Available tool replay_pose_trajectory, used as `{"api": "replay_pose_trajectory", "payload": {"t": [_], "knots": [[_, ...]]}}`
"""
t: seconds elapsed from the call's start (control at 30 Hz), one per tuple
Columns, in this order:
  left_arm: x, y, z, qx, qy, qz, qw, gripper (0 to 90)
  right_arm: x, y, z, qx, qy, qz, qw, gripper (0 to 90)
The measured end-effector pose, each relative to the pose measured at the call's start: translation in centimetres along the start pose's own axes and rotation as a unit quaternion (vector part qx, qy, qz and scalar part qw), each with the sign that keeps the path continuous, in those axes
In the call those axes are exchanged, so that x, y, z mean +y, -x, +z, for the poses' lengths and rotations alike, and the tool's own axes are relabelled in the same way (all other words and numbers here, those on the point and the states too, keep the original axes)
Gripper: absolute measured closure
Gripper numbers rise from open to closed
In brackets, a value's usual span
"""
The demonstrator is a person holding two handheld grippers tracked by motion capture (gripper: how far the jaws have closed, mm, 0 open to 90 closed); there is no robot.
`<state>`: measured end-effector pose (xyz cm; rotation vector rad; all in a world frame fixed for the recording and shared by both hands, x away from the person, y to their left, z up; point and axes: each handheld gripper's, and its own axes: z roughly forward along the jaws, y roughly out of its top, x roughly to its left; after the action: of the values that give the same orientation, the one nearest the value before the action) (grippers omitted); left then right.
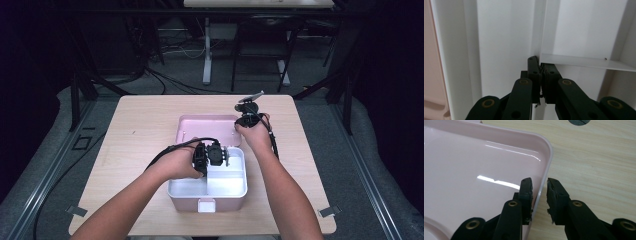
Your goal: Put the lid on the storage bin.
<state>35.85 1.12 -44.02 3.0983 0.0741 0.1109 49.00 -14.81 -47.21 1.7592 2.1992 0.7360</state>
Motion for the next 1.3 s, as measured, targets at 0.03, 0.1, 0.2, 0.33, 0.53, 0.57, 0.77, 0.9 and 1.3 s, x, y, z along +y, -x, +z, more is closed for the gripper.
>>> {"api": "replay_pose_trajectory", "payload": {"t": [0.03, 0.1, 0.2, 0.33, 0.53, 0.57, 0.77, 0.9, 1.3], "knots": [[0.0, 0.0, 0.0, 0.0, 0.0, 0.0, 1.0, 86.5, 0.0, -0.1, 0.1, 0.002, -0.003, 0.0, 1.0, 74.1], [0.0, 0.0, 0.0, 0.0, 0.0, 0.0, 1.0, 86.5, 0.0, -0.2, 0.2, 0.003, -0.003, 0.0, 1.0, 74.3], [0.0, 0.0, 0.0, 0.0, 0.0, 0.0, 1.0, 86.5, 0.0, -0.3, 0.3, 0.001, -0.005, 0.0, 1.0, 74.7], [0.0, 0.0, 0.0, 0.0, 0.0, 0.0, 1.0, 86.6, 0.0, -0.2, 0.3, -0.002, -0.006, 0.0, 1.0, 76.1], [0.0, 0.0, 0.0, 0.0, -0.001, 0.0, 1.0, 86.5, 0.1, 0.1, 0.2, 0.007, -0.012, 0.012, 0.9998, 80.1], [0.0, 0.0, 0.0, 0.0, -0.001, 0.0, 1.0, 86.5, 0.1, 0.1, 0.2, 0.009, -0.012, 0.015, 0.9998, 80.3], [0.1, 0.0, 0.0, 0.0, -0.003, 0.001, 1.0, 86.6, 0.1, 0.1, 0.0, 0.011, -0.011, 0.023, 0.9996, 81.1], [0.1, 0.0, 0.0, 0.002, -0.005, 0.003, 1.0, 86.6, 0.2, 0.1, -0.2, 0.009, -0.011, 0.023, 0.9996, 81.6], [0.1, 0.1, 0.0, 0.0, -0.006, 0.003, 1.0, 86.6, 0.3, 0.0, -1.1, 0.011, -0.003, 0.033, 0.9994, 83.3]]}}
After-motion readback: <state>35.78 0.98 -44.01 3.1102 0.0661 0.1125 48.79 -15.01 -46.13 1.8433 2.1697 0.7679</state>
